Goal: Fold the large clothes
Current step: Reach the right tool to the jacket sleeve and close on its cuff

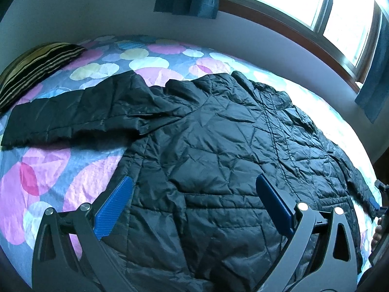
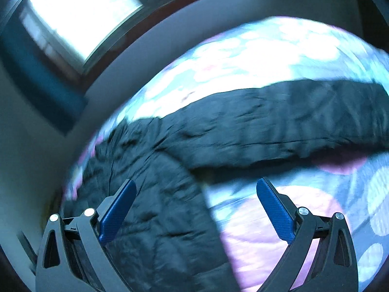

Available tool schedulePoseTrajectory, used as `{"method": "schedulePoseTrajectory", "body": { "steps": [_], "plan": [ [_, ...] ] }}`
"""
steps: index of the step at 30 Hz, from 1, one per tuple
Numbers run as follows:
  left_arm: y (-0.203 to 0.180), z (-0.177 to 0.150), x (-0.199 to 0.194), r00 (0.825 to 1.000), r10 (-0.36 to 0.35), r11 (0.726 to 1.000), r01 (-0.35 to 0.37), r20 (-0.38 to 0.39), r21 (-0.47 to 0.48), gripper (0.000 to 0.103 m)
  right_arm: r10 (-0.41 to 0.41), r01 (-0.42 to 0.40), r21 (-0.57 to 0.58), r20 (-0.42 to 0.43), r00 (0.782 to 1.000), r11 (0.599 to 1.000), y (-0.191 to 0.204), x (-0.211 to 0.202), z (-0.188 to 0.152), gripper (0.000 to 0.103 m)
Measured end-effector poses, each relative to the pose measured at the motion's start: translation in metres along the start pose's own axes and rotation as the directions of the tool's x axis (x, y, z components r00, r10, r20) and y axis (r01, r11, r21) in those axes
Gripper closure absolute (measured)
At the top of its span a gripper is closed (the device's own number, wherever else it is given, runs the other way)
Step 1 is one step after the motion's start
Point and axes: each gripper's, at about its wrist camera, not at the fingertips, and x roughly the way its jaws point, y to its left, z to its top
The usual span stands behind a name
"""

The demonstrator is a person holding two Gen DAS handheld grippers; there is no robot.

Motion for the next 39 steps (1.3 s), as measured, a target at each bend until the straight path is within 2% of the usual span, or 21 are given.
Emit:
{"method": "schedulePoseTrajectory", "body": {
  "steps": [2,6,11,12,14,16,18,19,23,28,30,32,33,34,35,39],
  "plan": [
    [0.003,0.001,0.001,1.0,0.003,1.0,-0.003,0.003,-0.006,0.002,0.027,-0.028,0.123,0.017,1.0,0.992,-0.034,-0.004,0.008,0.004],
    [0.009,0.001,0.004,1.0,0.007,1.0,-0.007,0.003,-0.019,0.002,0.081,-0.101,0.313,0.075,0.994,0.944,-0.094,-0.007,0.014,0.004],
    [0.014,0.0,0.01,1.0,0.01,0.999,-0.01,-0.007,-0.031,0.002,0.063,-0.118,0.42,0.143,0.988,0.9,-0.141,-0.008,0.013,0.005],
    [0.014,0.0,0.011,1.0,0.01,0.999,-0.01,-0.01,-0.032,0.002,0.073,-0.142,0.449,0.166,0.983,0.882,-0.151,-0.008,0.011,0.005],
    [0.015,-0.001,0.013,1.0,0.01,0.999,-0.01,-0.013,-0.03,0.002,0.08,-0.178,0.456,0.225,0.971,0.872,-0.161,-0.014,0.014,0.005],
    [0.015,-0.001,0.013,1.0,0.009,0.999,-0.009,-0.015,-0.031,0.002,0.07,-0.196,0.471,0.271,0.96,0.86,-0.17,-0.02,0.019,0.005],
    [0.015,-0.002,0.015,1.0,0.005,1.0,-0.006,-0.018,-0.03,0.002,0.056,-0.216,0.512,0.31,0.949,0.831,-0.182,-0.019,0.019,0.005],
    [0.014,-0.002,0.015,1.0,0.006,1.0,-0.007,-0.019,-0.028,0.002,0.054,-0.217,0.516,0.313,0.948,0.828,-0.184,-0.019,0.021,0.005],
    [0.012,-0.004,0.016,1.0,0.002,1.0,-0.002,-0.024,-0.019,0.002,0.037,-0.13,0.495,0.193,0.98,0.859,-0.181,-0.01,0.039,0.005],
    [0.011,-0.004,0.017,1.0,0.001,1.0,-0.001,-0.026,-0.014,0.002,-0.054,-0.099,0.553,0.255,0.965,0.827,-0.183,-0.016,0.036,0.008],
    [0.011,-0.004,0.017,1.0,0.0,1.0,0.0,-0.025,-0.013,0.002,-0.1,-0.073,0.573,0.265,0.959,0.817,-0.184,-0.017,0.036,0.021],
    [0.011,-0.004,0.017,1.0,0.001,1.0,-0.001,-0.025,-0.014,0.002,-0.099,-0.066,0.58,0.249,0.964,0.812,-0.19,-0.01,0.037,0.065],
    [0.012,-0.004,0.017,1.0,0.0,1.0,0.0,-0.026,-0.015,0.002,-0.08,-0.075,0.592,0.232,0.969,0.802,-0.196,-0.003,0.038,0.07],
    [0.012,-0.004,0.017,1.0,0.0,1.0,-0.001,-0.027,-0.015,0.002,-0.071,-0.079,0.598,0.223,0.972,0.797,-0.2,0.002,0.037,0.08],
    [0.012,-0.004,0.017,1.0,0.0,1.0,-0.001,-0.027,-0.015,0.002,-0.078,-0.072,0.593,0.224,0.971,0.802,-0.2,0.002,0.037,0.085],
    [0.014,-0.002,0.017,1.0,0.003,1.0,-0.003,-0.024,-0.015,0.002,-0.119,-0.031,0.515,0.256,0.959,0.857,-0.178,-0.008,0.044,0.09]
  ]
}}
